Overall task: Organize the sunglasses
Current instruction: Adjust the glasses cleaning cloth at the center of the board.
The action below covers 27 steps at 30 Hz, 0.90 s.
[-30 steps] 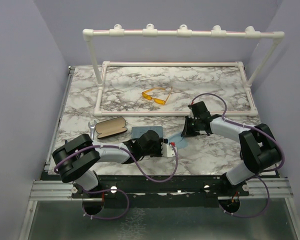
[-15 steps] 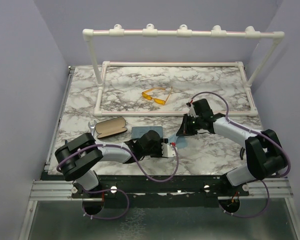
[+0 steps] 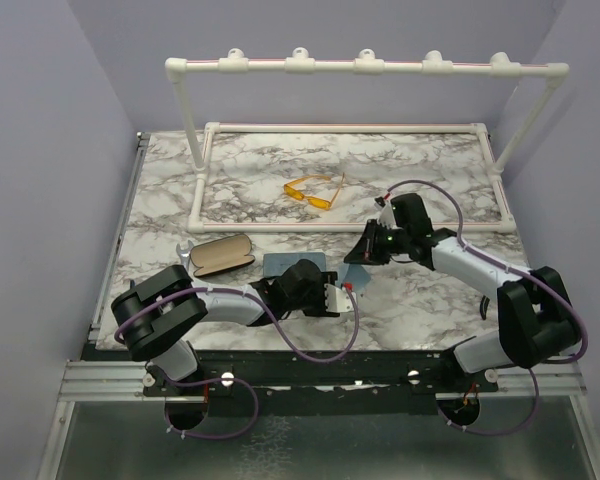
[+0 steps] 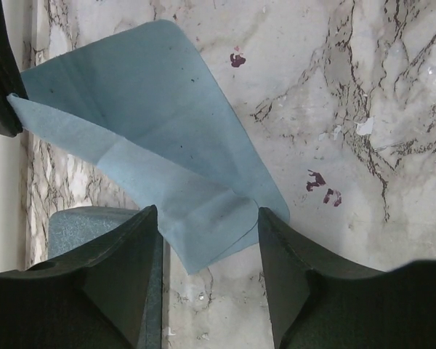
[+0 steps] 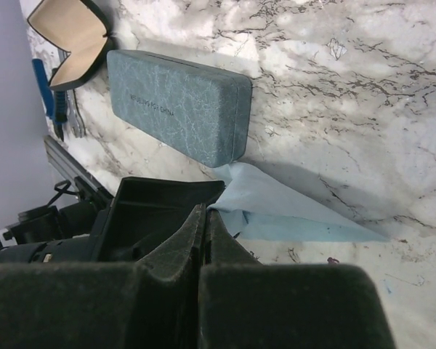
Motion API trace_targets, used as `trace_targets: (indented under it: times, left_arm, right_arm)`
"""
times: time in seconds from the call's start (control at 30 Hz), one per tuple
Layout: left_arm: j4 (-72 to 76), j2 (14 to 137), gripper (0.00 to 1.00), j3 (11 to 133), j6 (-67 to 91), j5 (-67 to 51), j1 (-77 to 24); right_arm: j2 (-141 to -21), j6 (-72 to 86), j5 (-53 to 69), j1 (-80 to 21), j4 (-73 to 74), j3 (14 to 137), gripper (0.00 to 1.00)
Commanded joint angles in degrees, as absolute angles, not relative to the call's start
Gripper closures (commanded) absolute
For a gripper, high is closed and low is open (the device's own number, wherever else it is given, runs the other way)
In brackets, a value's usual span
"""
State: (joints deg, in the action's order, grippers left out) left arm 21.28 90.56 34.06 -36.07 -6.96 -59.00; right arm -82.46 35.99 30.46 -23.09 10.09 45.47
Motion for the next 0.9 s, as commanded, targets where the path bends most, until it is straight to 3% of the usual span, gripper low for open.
trace_targets:
  times: [0.0,0.27,0.63,0.87]
  left_arm:
    - [21.09,90.23,0.40,35.33,-34.19,-5.98,-59.41]
    - [21.62,89.69,0.34,37.10,-25.43,-4.90,-60.41]
    - [24.42,90.50,0.34,38.45,-13.38,13.42,-63.04]
    - [29.81,92.37,0.30,39.38,-9.67,16.50,-65.78]
  right_arm:
    - [-80.67,38.68,32.96,-22.52,7.34,44.55,0.99]
    - [-79.68,40.39,32.04,-22.43,6.45,43.27,0.99]
    - [-79.19,40.93,31.43,-22.44,5.91,42.42,0.99]
    - [-78.47,41.30,31.11,-22.48,5.66,41.93,0.99]
